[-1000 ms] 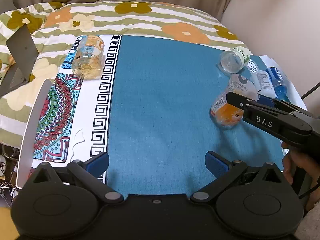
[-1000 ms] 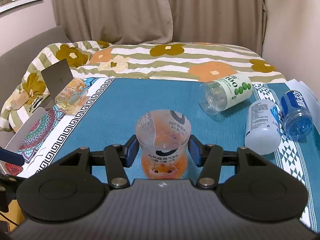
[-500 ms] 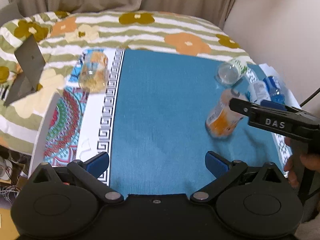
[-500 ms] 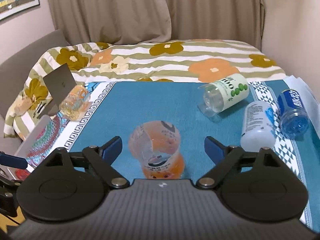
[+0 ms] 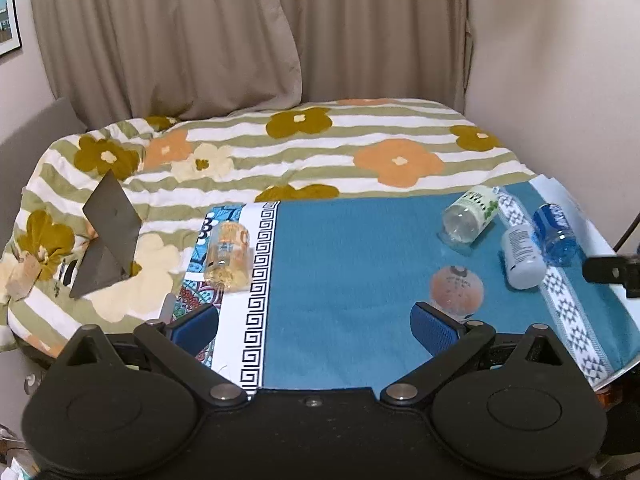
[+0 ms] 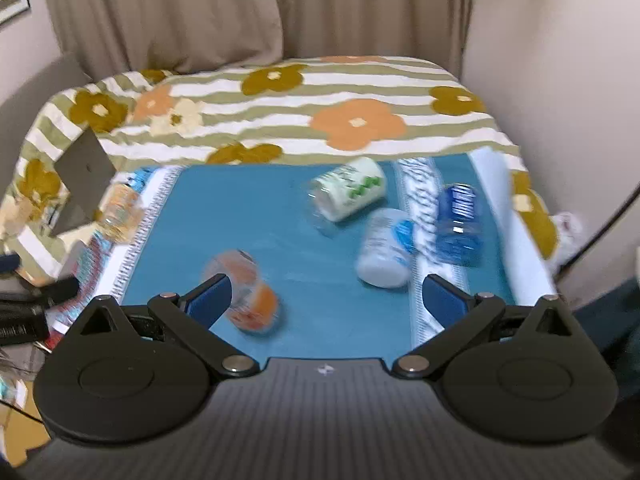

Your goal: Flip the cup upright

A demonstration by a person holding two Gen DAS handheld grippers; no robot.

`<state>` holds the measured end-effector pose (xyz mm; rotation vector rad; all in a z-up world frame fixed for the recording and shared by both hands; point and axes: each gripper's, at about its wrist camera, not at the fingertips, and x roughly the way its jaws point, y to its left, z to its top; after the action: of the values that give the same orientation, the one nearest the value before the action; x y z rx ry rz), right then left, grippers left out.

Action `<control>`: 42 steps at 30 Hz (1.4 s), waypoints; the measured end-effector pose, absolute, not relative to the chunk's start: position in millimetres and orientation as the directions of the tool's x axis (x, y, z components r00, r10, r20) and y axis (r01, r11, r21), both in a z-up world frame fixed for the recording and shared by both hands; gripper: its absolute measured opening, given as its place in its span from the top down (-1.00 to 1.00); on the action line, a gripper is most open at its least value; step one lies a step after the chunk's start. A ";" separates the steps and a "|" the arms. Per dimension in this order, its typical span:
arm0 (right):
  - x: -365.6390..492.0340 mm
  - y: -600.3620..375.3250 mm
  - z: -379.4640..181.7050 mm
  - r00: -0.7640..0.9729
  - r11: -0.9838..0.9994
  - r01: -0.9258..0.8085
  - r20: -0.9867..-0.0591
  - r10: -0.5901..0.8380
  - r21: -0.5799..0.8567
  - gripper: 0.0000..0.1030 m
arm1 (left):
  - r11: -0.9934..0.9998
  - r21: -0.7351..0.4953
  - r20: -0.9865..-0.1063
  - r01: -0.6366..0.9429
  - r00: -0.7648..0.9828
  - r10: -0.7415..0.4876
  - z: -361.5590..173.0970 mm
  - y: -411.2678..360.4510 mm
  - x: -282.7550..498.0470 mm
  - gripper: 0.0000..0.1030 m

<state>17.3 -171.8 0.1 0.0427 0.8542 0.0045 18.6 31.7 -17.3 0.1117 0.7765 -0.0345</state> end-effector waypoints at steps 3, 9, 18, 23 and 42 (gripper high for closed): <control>6.4 -182.0 1.7 0.643 0.999 0.032 -0.766 -0.017 0.005 -1.00 | 0.995 0.066 -0.701 0.080 0.713 -0.011 -15.6 28.5 13.0 -1.00; -11.7 -189.3 -7.7 0.619 0.998 0.066 -0.783 -0.059 -0.022 -1.00 | 0.992 0.067 -0.695 0.104 0.719 -0.028 -15.8 18.3 0.1 -1.00; -18.1 -188.8 -14.9 0.611 0.997 0.073 -0.790 -0.055 -0.013 -1.00 | 0.990 0.074 -0.680 0.121 0.733 -0.039 -14.9 16.1 -9.2 -1.00; -19.8 -187.0 -14.5 0.613 0.997 0.072 -0.789 -0.052 -0.011 -1.00 | 0.988 0.079 -0.673 0.129 0.738 -0.043 -13.5 15.2 -10.8 -1.00; -24.1 -181.8 -11.8 0.619 0.997 0.077 -0.783 -0.053 -0.007 -1.00 | 0.988 0.072 -0.665 0.136 0.745 -0.054 -12.0 19.0 -17.6 -1.00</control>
<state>-24.1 -181.8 -11.8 0.0283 0.8998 -0.0748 -17.6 19.0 -12.0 0.1187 0.7229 -0.1043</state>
